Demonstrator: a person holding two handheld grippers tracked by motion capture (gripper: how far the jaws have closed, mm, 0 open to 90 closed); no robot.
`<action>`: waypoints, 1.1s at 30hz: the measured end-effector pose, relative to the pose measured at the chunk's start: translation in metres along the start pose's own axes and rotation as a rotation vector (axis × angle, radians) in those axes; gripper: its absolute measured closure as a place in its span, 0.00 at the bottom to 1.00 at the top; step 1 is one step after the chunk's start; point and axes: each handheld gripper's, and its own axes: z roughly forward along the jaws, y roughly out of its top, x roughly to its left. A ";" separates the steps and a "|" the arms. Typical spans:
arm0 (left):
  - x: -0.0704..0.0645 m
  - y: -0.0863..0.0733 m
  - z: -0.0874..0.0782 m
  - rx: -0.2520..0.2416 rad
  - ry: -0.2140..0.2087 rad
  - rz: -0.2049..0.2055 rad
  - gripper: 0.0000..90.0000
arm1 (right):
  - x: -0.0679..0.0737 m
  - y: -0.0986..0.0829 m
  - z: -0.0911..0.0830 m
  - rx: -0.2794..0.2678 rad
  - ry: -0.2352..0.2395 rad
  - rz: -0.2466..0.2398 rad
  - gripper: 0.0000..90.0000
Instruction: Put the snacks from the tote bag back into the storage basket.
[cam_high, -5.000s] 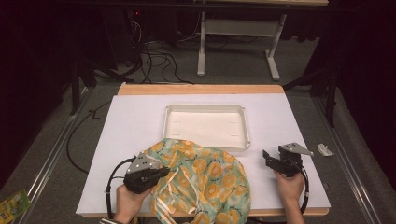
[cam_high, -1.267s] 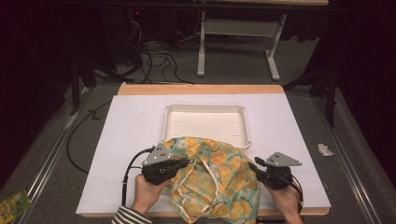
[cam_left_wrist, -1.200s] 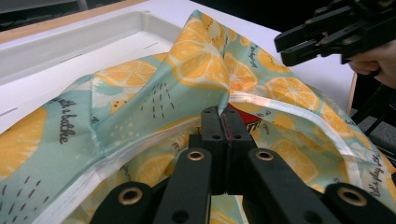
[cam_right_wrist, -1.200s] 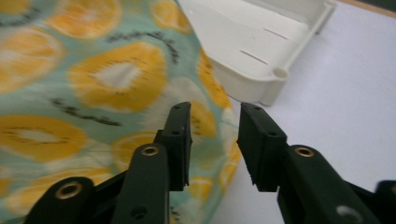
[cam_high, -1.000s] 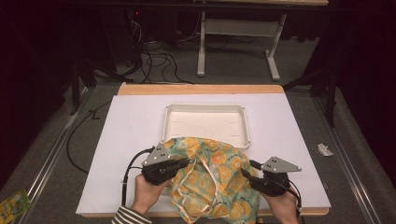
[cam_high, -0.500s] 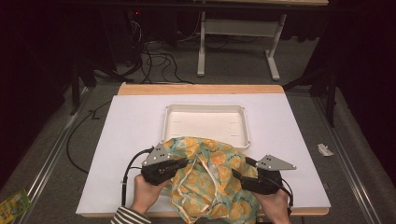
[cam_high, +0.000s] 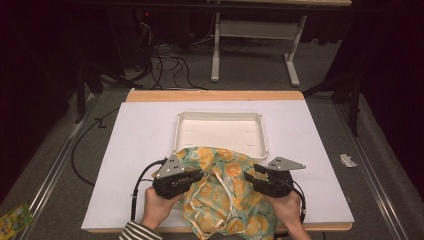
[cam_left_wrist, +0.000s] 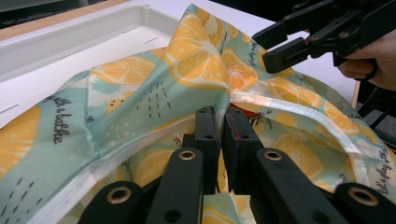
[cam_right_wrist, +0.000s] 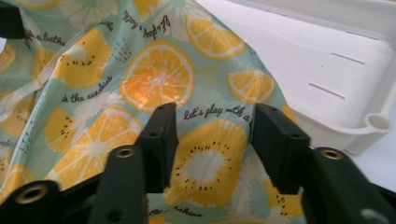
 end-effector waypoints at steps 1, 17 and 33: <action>0.000 0.000 0.000 0.000 0.001 0.001 0.92 | 0.000 0.000 0.001 0.007 0.001 -0.006 0.66; -0.003 -0.001 -0.003 -0.014 0.019 0.016 0.85 | -0.001 -0.002 0.000 0.027 -0.015 -0.077 1.00; -0.004 0.000 -0.010 -0.034 0.081 -0.006 0.65 | -0.025 -0.004 -0.020 0.019 -0.099 -0.063 1.00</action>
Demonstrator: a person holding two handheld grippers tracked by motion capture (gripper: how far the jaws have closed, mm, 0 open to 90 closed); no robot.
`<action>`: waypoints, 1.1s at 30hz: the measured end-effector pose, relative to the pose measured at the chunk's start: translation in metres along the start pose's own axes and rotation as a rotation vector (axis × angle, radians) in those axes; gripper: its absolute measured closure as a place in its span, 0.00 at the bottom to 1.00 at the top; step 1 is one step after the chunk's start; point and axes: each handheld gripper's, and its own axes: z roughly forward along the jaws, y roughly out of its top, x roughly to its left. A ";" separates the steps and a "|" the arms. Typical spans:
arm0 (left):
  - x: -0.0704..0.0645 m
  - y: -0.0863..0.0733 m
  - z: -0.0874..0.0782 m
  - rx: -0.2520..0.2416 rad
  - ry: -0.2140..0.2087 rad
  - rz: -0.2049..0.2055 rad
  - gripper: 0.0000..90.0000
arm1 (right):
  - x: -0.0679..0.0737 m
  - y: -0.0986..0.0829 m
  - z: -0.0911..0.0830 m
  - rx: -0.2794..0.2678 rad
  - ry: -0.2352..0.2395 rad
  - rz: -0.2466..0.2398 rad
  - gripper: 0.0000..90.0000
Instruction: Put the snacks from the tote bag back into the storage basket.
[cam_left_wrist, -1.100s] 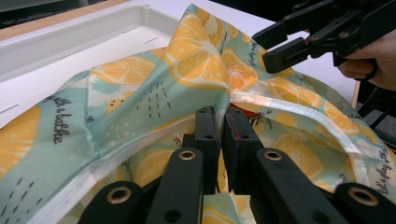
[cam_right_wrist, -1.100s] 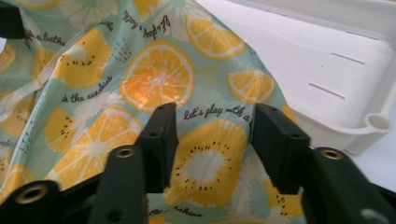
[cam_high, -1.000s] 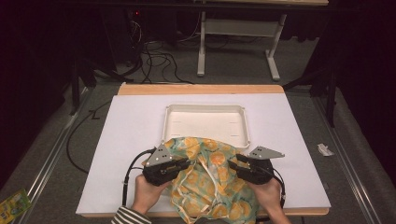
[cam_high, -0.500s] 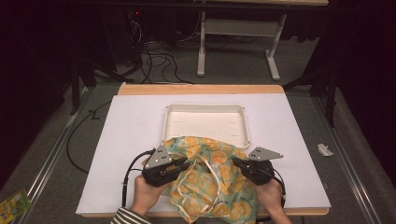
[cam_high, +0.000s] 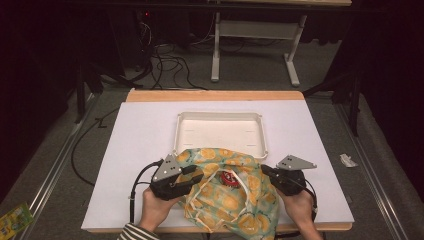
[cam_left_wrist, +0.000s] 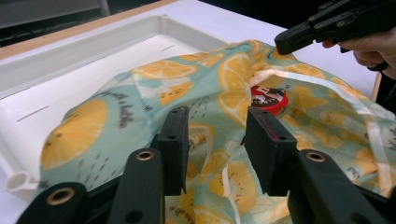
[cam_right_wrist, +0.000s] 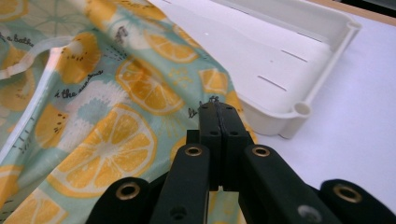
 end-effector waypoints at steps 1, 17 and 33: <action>0.000 0.000 -0.001 -0.002 0.005 0.000 0.64 | -0.001 -0.001 -0.001 0.001 -0.007 0.007 1.00; 0.009 -0.018 -0.011 0.022 0.108 -0.032 0.57 | -0.027 -0.020 0.018 0.099 -0.073 0.032 1.00; 0.033 -0.040 -0.025 0.027 0.285 -0.130 0.47 | -0.021 -0.019 0.013 0.102 -0.040 0.023 0.98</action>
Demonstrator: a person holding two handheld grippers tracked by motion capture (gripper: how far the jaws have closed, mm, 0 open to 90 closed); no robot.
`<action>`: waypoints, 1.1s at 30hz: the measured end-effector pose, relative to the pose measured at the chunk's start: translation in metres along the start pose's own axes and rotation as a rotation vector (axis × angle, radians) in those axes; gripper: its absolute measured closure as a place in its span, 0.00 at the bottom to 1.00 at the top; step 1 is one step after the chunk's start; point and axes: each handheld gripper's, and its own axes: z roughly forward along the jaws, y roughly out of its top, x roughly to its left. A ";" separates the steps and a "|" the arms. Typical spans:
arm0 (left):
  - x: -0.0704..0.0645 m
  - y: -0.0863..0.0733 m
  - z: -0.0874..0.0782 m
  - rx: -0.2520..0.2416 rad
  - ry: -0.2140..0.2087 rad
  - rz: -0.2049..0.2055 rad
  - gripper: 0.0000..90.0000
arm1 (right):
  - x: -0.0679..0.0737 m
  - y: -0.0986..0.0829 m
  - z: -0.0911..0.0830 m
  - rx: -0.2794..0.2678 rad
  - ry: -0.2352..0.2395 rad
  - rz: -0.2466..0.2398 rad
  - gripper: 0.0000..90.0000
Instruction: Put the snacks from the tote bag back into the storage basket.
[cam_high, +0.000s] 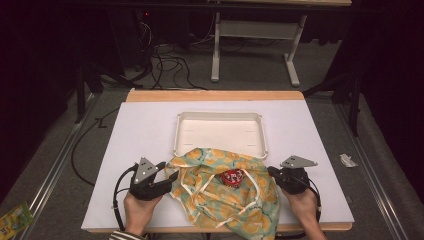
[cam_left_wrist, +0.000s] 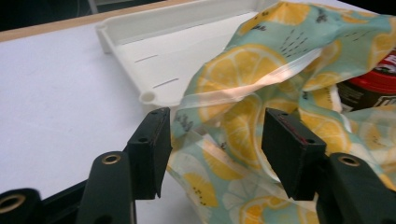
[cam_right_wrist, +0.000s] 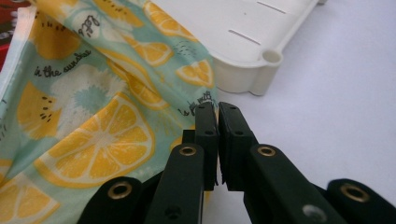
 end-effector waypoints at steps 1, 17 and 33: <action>0.001 -0.001 0.000 0.000 0.002 -0.007 0.47 | 0.001 0.000 0.000 -0.001 0.000 -0.002 0.98; 0.010 0.003 0.019 0.030 -0.119 0.000 0.83 | 0.013 0.004 -0.012 -0.023 0.028 -0.028 0.88; -0.004 0.011 0.015 0.024 -0.204 0.034 0.99 | 0.050 0.017 -0.048 -0.121 0.103 -0.102 0.75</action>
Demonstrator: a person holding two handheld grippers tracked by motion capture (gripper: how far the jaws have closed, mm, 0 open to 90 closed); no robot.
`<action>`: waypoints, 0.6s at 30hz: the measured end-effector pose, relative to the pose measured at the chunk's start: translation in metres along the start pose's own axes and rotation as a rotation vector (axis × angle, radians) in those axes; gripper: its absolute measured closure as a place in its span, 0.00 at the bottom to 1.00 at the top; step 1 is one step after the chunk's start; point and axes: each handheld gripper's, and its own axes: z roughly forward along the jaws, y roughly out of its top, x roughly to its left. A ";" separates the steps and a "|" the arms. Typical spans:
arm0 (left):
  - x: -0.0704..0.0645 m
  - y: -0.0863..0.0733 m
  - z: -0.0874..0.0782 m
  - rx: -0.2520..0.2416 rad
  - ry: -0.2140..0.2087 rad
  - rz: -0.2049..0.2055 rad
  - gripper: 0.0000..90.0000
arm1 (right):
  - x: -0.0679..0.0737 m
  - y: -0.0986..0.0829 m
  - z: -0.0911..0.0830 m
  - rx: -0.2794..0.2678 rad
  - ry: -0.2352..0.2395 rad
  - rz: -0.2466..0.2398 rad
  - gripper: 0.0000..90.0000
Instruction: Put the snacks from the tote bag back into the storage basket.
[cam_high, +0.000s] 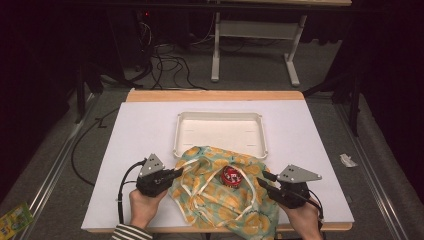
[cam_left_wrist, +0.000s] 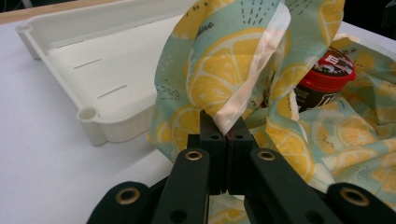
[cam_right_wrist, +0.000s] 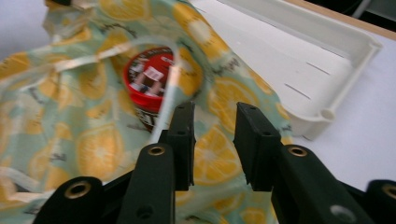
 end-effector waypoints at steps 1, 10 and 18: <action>0.000 0.000 0.000 0.000 -0.001 0.001 0.99 | 0.002 0.002 0.000 -0.004 0.010 -0.013 0.75; -0.002 0.001 0.000 -0.003 -0.006 0.006 0.99 | 0.016 0.009 0.016 0.035 0.047 -0.034 0.72; -0.003 0.003 -0.003 -0.012 -0.009 0.014 0.99 | 0.015 0.009 0.026 0.092 0.043 -0.051 1.00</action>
